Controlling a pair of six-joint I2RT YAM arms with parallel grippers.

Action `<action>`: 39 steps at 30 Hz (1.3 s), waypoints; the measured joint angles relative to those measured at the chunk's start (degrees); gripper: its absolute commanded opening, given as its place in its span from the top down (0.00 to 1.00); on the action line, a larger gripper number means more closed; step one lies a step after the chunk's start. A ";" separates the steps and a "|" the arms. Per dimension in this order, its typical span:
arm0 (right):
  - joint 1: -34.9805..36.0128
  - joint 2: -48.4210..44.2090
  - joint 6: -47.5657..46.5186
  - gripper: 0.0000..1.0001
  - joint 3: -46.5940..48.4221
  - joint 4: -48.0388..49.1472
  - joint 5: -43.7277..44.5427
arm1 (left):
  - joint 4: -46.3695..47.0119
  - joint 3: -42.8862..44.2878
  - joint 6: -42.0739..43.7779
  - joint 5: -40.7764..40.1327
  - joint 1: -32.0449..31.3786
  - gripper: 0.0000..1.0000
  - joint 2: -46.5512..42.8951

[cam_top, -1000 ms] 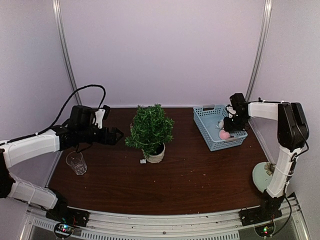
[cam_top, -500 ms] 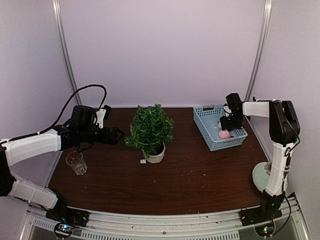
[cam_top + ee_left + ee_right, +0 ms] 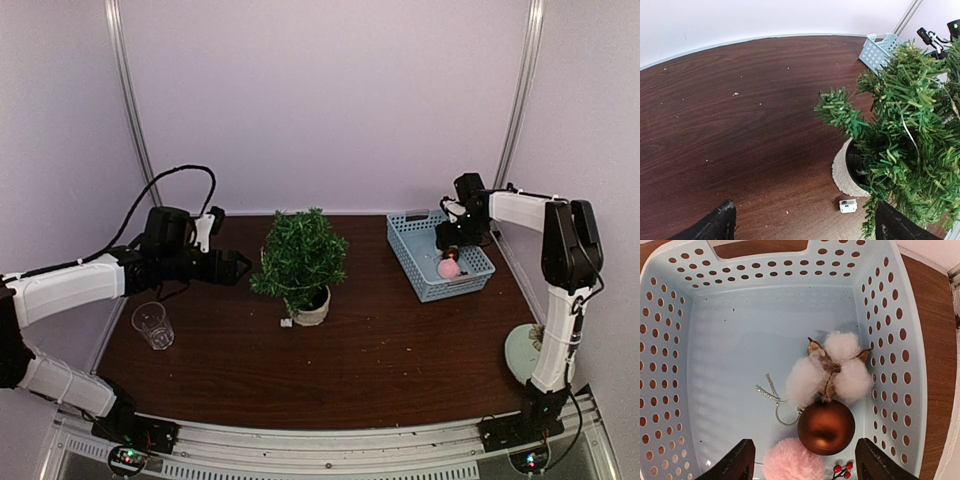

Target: Decorate the small christmas tree

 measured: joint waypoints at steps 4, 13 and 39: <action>-0.48 0.17 -1.88 0.30 2.75 -2.27 -0.57 | 0.02 0.13 0.00 0.39 0.00 0.04 0.70; -3.54 5.60 -4.24 0.32 8.39 -5.57 -4.72 | -0.02 0.26 0.00 0.61 0.00 0.04 1.07; -3.85 10.01 -4.15 0.61 9.49 -10.27 -8.41 | 0.79 1.03 -0.02 0.83 0.00 0.04 1.20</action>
